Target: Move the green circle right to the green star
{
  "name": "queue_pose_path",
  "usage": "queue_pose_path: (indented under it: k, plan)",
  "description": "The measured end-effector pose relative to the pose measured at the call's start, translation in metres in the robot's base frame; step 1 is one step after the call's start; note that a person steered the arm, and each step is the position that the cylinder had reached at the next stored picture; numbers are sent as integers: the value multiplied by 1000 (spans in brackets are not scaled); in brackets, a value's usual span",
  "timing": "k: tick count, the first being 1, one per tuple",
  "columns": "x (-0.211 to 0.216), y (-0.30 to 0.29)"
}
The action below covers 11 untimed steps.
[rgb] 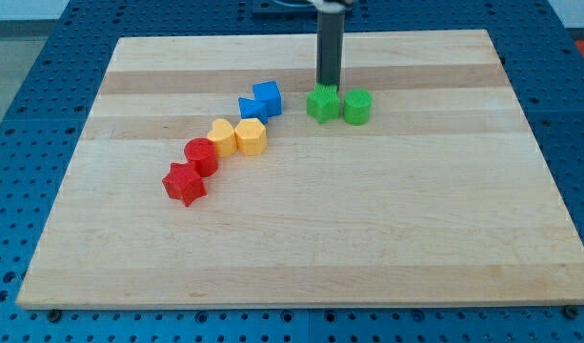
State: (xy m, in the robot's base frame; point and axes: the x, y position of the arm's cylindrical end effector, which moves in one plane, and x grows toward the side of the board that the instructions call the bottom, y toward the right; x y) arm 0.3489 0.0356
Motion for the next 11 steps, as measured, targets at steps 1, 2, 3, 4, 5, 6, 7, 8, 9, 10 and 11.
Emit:
queue_pose_path:
  k: [1,2,3,4,5,6,7,8,9,10,11]
  plan:
    - [32,0]
    - [2,0]
    - [-45,25]
    - [-41,69]
    - [14,66]
    - [54,65]
    - [37,72]
    - [-18,83]
    - [-13,51]
    - [34,36]
    - [53,31]
